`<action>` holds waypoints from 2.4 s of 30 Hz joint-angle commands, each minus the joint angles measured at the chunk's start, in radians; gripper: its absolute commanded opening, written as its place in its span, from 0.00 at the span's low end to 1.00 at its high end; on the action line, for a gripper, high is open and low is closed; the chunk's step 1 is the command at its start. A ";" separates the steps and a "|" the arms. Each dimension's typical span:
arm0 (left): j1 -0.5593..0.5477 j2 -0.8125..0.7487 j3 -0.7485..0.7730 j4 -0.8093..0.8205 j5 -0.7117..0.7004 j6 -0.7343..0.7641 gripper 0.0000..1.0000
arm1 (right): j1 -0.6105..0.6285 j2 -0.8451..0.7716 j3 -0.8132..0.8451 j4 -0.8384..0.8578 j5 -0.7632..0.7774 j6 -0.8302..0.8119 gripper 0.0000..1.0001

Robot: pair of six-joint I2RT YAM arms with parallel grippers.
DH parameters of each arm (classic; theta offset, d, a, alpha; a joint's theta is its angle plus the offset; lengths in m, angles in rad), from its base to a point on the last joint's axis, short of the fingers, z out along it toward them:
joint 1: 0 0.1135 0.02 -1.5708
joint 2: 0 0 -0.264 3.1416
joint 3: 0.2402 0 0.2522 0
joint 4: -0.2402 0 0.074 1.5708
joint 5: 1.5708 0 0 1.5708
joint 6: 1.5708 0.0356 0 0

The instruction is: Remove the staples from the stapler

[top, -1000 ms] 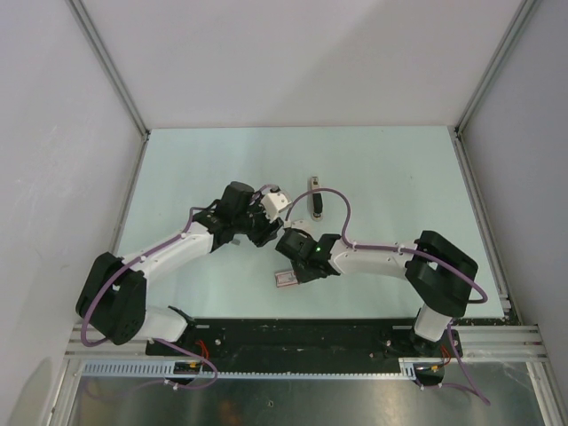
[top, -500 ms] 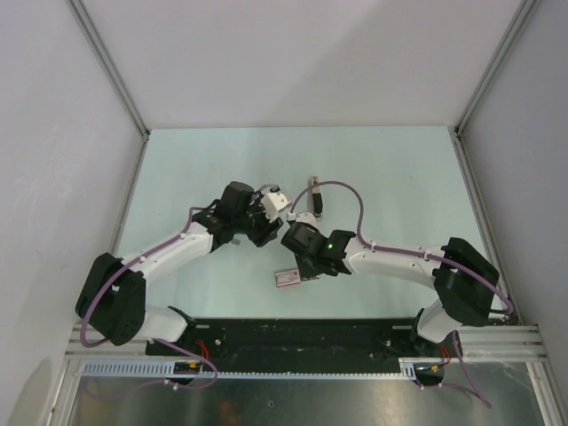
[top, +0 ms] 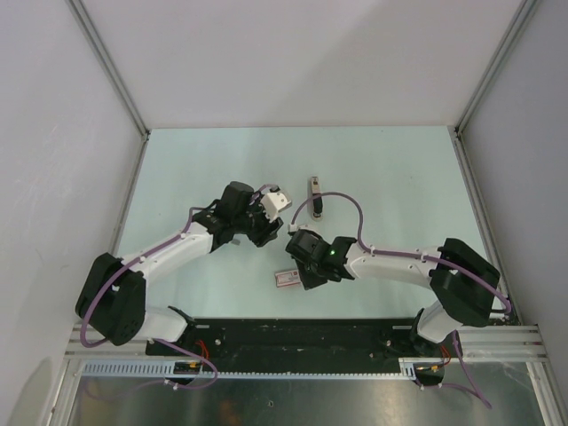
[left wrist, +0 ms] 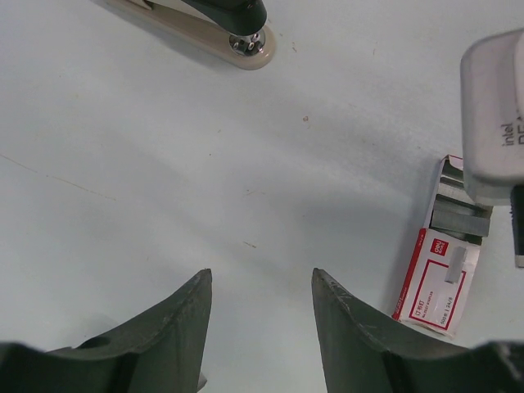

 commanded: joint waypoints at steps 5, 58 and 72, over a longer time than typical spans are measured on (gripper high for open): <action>0.007 -0.022 -0.004 0.005 0.010 -0.002 0.57 | -0.004 -0.021 -0.031 0.058 -0.073 -0.022 0.00; 0.016 -0.041 -0.007 0.002 0.011 0.005 0.57 | -0.103 0.011 -0.094 0.189 -0.171 -0.095 0.00; 0.021 -0.050 -0.007 0.000 0.016 0.006 0.57 | -0.139 0.044 -0.092 0.240 -0.199 -0.109 0.00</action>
